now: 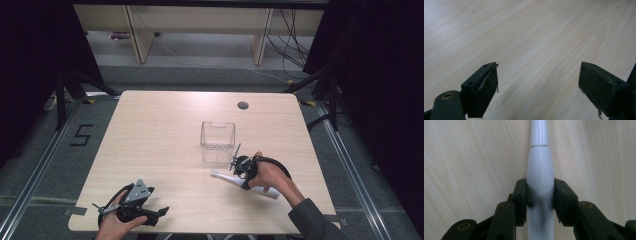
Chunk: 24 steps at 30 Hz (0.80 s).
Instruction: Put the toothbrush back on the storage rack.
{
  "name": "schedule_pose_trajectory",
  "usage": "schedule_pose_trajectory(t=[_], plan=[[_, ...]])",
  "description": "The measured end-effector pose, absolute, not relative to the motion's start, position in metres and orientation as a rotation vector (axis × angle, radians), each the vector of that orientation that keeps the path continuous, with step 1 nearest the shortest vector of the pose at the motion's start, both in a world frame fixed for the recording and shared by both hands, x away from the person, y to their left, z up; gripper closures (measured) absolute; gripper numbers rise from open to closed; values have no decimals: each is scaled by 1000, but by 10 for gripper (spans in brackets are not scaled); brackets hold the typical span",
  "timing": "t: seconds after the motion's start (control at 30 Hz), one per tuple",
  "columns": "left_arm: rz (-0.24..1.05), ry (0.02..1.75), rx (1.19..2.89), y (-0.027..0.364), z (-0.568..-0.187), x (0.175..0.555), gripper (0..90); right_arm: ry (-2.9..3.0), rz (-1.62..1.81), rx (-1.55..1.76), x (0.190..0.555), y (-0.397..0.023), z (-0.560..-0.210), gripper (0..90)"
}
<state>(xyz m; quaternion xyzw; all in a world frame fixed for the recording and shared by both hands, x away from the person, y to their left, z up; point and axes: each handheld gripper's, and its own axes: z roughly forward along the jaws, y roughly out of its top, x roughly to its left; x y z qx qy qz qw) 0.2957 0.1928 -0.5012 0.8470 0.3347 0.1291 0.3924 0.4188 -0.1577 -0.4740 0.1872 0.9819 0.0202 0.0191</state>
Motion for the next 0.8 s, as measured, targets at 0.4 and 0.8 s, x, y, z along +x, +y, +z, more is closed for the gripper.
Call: schedule_pose_trajectory(t=[0.4,0.8], plan=[[326,847,2151,193,-501,296,153,3077,31,570,422,-158,-475,661],[328,849,2150,193,-501,296,153,3095,44,565,423,-161,-474,665]])
